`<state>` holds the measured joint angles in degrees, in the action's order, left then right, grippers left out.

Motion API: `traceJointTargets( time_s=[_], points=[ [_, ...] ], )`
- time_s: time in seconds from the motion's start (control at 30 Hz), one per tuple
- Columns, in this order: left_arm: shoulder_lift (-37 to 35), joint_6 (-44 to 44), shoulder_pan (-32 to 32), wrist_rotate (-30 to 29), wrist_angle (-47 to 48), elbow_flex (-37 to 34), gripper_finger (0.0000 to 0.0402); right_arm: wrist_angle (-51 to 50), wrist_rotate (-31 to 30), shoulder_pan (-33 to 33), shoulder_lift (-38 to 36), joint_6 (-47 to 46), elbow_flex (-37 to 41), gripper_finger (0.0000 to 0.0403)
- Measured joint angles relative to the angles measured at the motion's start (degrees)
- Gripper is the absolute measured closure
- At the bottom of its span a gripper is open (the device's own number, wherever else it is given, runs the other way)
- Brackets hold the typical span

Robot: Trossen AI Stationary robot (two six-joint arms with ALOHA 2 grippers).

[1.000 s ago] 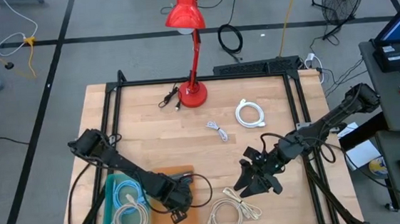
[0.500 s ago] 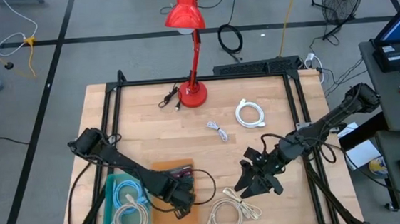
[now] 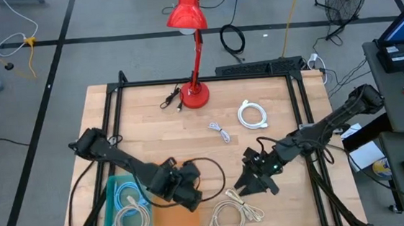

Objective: Pick & Place USB Port
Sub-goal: Put the bottom brown USB cable into the blue bin

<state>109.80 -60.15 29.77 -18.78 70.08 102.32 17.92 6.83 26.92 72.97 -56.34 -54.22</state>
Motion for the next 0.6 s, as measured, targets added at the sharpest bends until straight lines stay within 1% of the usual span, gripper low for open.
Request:
traceJointTargets(
  time_s=[0.13,0.2,0.27,0.47,0.6],
  points=[
    [-0.46,-1.37,-1.05,-8.69,0.62,4.09,0.0401,-2.96,-3.04,-2.96,0.00,0.01,0.00,0.0202],
    [-2.10,-1.07,-1.52,-13.32,-1.77,4.52,0.0401,-4.94,-4.06,-5.12,-0.02,0.02,-0.02,0.0202],
    [-4.37,1.61,-1.97,-16.27,-4.65,4.64,0.0401,-7.51,-4.72,-7.79,-0.02,-0.09,-0.02,0.0202],
    [-11.49,8.91,-2.83,-18.16,-3.26,4.64,0.0401,-17.79,-8.74,-17.04,-0.02,-3.89,-0.04,0.0202],
    [-15.17,13.60,-2.56,-19.86,-2.70,4.66,0.0401,-26.91,-13.08,-24.17,-0.02,-2.98,-0.04,0.0202]
  ],
)
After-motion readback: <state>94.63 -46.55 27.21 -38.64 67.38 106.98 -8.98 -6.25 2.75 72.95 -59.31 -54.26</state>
